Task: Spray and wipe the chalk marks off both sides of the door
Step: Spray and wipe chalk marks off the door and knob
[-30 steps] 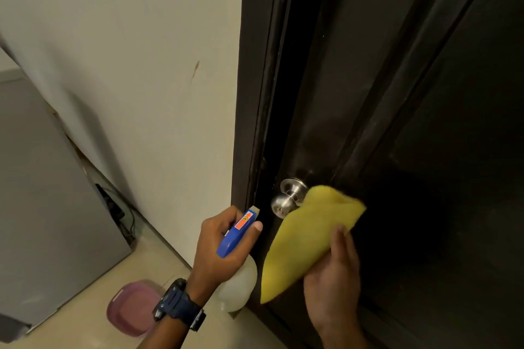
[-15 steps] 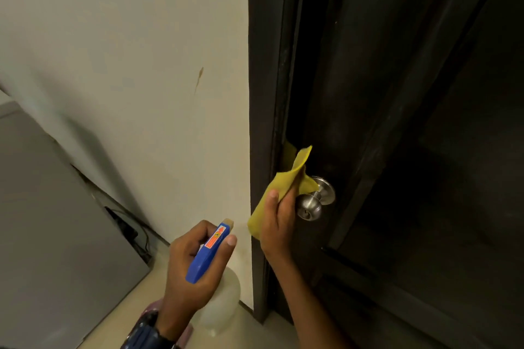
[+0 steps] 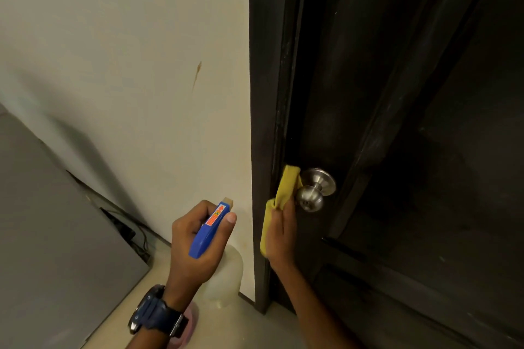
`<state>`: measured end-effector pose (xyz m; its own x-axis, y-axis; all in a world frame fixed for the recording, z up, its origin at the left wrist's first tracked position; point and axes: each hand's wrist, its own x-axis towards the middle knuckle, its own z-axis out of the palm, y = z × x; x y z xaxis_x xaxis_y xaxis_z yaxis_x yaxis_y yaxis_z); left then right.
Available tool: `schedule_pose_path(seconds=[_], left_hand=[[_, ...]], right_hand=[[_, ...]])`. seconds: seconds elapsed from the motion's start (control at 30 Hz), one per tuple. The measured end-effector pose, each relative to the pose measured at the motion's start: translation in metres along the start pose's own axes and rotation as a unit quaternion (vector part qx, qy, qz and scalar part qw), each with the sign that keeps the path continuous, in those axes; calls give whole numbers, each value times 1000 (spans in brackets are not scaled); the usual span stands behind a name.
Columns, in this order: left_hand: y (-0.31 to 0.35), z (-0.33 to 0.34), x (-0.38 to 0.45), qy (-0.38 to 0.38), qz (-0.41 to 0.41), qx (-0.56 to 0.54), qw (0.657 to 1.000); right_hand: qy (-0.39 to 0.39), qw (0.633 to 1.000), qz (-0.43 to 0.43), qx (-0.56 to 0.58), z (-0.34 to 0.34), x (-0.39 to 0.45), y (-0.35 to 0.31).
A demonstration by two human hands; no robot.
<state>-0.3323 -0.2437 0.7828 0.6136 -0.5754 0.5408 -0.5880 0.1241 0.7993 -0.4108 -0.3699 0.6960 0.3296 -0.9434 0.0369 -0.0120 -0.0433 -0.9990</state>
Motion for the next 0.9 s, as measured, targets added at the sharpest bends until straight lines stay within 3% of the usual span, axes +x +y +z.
schedule_pose_path(seconds=[0.07, 0.17, 0.23, 0.3, 0.43, 0.57, 0.67, 0.77, 0.8, 0.87, 0.9], left_hand=[[1, 3, 0, 1, 0, -5, 1000], [1, 8, -2, -9, -3, -15, 1000], [1, 12, -4, -15, -6, -16, 1000], [2, 19, -5, -24, -7, -20, 1000], [8, 33, -5, -46, -3, -24, 999], [22, 47, -4, -56, 3, -31, 998], [27, 57, -4, -56, 8, -37, 998], [30, 65, -3, -48, 2, -48, 998], [31, 67, -3, -43, -1, -52, 998], [34, 72, -2, -34, -4, -50, 998], [36, 74, -1, -31, -5, -49, 998]], right_hand=[[-31, 988, 154, -5, -20, -21, 38], [11, 919, 372, 131, -62, -54, 58], [57, 866, 426, 255, -84, -64, 50], [114, 827, 419, 358, -100, -57, 32], [107, 794, 378, 464, -112, -5, -21], [45, 855, 325, 402, -100, 28, -81], [49, 885, 311, 343, -108, 21, -93], [76, 918, 243, 305, -133, -1, -96], [104, 940, 182, 269, -141, -7, -98], [130, 984, -76, 92, -148, -12, -110], [110, 972, -208, -23, -146, -6, -110]])
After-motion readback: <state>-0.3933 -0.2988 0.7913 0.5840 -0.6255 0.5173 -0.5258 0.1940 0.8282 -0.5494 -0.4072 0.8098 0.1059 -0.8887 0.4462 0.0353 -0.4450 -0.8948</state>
